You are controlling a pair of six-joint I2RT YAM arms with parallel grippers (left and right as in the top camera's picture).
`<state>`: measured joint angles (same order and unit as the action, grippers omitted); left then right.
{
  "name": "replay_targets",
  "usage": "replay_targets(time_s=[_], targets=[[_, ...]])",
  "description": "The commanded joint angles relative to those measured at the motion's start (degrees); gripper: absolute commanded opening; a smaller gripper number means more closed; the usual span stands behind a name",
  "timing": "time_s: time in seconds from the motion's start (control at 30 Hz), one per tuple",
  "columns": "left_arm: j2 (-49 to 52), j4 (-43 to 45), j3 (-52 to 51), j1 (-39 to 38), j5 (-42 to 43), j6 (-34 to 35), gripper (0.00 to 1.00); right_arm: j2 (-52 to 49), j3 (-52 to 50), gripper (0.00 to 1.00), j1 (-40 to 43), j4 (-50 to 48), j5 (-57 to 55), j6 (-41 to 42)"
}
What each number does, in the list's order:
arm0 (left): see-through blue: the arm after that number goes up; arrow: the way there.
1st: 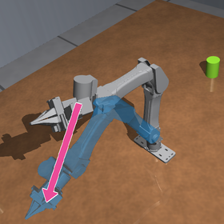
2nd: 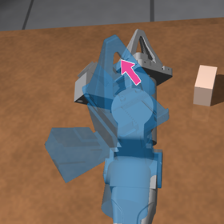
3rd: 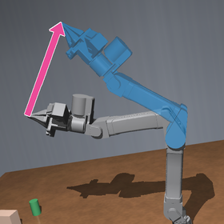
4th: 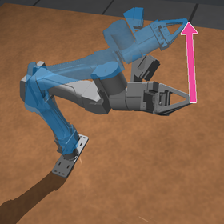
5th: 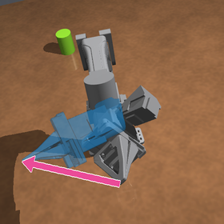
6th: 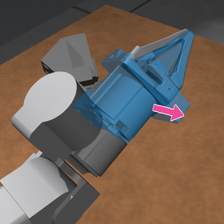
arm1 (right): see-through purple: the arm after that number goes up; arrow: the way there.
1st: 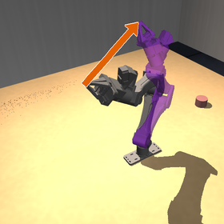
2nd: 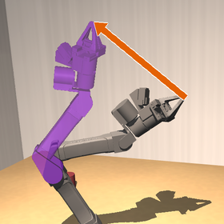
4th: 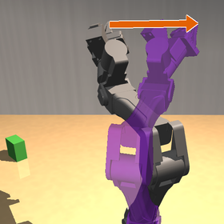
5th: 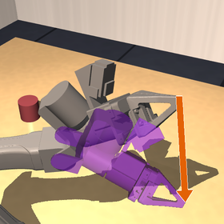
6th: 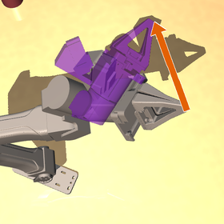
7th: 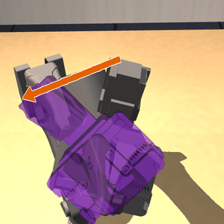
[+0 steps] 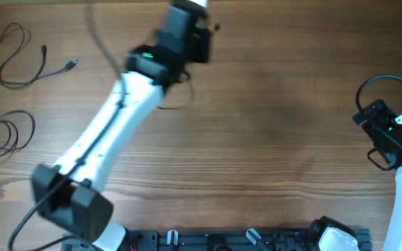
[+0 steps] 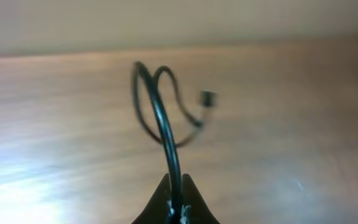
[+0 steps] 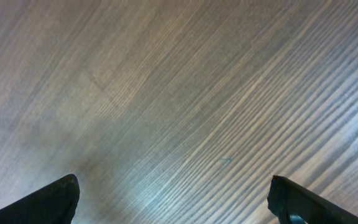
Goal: Untangle cables
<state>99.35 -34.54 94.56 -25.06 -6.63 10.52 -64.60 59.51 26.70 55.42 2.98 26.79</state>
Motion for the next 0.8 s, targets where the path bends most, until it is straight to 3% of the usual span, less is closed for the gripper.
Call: replay_targets(time_s=[0.0, 0.1, 0.23, 0.57, 0.6, 0.63, 0.67, 0.7, 0.77], targets=[[-1.25, -0.94, 0.26, 11.47, -0.92, -4.7, 0.04, -1.46, 0.66, 1.0, 0.17, -0.39, 3.32, 0.37], [1.42, -5.68, 0.26, 20.74, -0.26, -11.76, 0.04, -3.5, -0.22, 1.0, 0.15, -0.61, 6.71, 0.42], [8.0, -9.03, 0.17, 28.76, 6.29, -12.41, 0.04, -5.18, -0.28, 1.0, 0.15, -0.98, 9.14, 3.41], [20.52, -7.87, 0.15, 31.43, 6.78, -25.79, 0.04, -5.22, -0.28, 1.0, 0.15, -2.27, 10.69, 3.89], [21.24, -7.65, 0.15, 31.85, 6.78, -26.58, 0.08, -5.22, -0.28, 1.0, 0.15, -2.38, 10.69, 3.98], [21.55, -7.67, 0.17, 32.28, 6.08, -26.82, 0.32, -5.22, -0.28, 0.99, 0.15, -2.32, 10.69, 4.79], [21.16, -7.26, 0.24, 32.33, 4.31, -26.8, 0.86, -5.22, -0.28, 0.99, 0.15, -2.34, 10.69, 4.87], [20.28, -7.1, 0.7, 32.3, 2.67, -26.8, 1.0, -5.22, -0.28, 0.99, 0.15, -2.51, 10.69, 4.85], [16.83, -7.15, 2.25, 32.3, 2.03, -26.23, 1.0, -5.22, -0.28, 0.99, 0.15, -2.47, 10.71, 4.87]])
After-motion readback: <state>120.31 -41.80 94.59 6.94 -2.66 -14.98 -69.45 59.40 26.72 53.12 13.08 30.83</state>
